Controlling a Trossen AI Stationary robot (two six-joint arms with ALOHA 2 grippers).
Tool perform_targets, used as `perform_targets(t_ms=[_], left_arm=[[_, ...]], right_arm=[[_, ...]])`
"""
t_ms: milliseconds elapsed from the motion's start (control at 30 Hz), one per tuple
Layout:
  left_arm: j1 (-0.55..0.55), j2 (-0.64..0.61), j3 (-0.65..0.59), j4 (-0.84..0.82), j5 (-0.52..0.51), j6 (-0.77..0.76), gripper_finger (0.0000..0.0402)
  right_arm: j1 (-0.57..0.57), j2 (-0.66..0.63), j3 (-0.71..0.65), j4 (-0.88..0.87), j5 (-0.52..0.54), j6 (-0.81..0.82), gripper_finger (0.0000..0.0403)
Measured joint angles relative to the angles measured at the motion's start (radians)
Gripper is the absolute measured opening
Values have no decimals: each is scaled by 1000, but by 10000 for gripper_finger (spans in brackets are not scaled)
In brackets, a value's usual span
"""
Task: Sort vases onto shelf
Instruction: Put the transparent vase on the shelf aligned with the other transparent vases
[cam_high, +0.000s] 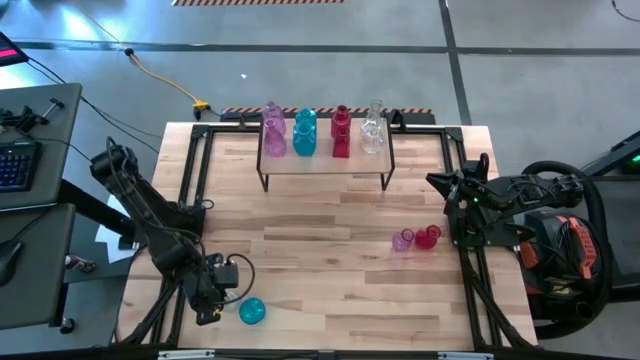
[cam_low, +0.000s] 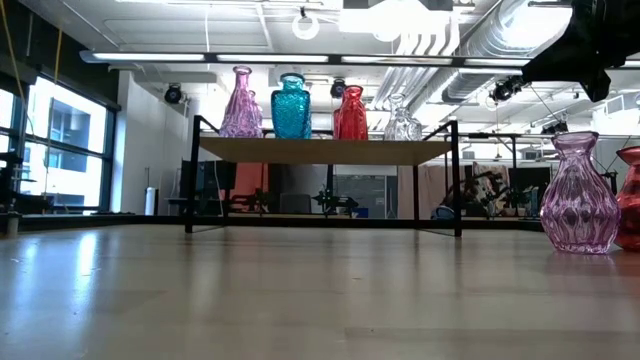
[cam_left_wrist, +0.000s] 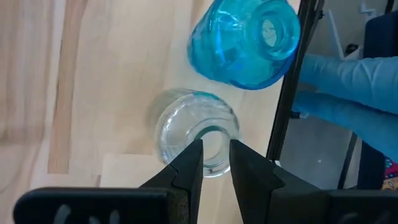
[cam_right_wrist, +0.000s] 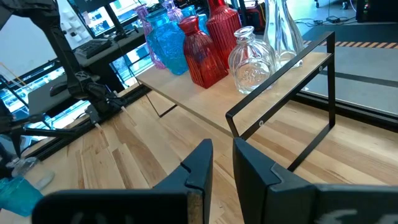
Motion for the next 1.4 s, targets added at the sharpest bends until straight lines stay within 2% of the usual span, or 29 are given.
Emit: perform_targets(t_ms=[267,567,1233,1400], left_arm=[[0,-19,0,7,0,-9,71],[0,-19,2,-60,-22,9,71],[-1,60,4,-38,-25,92,71],[-1,65,5,-31,-26,107,52]], right_arm=[[0,0,0,0,0,0,44],[0,0,0,0,0,0,44],[0,0,0,0,0,0,44],[0,0,0,0,0,0,44]])
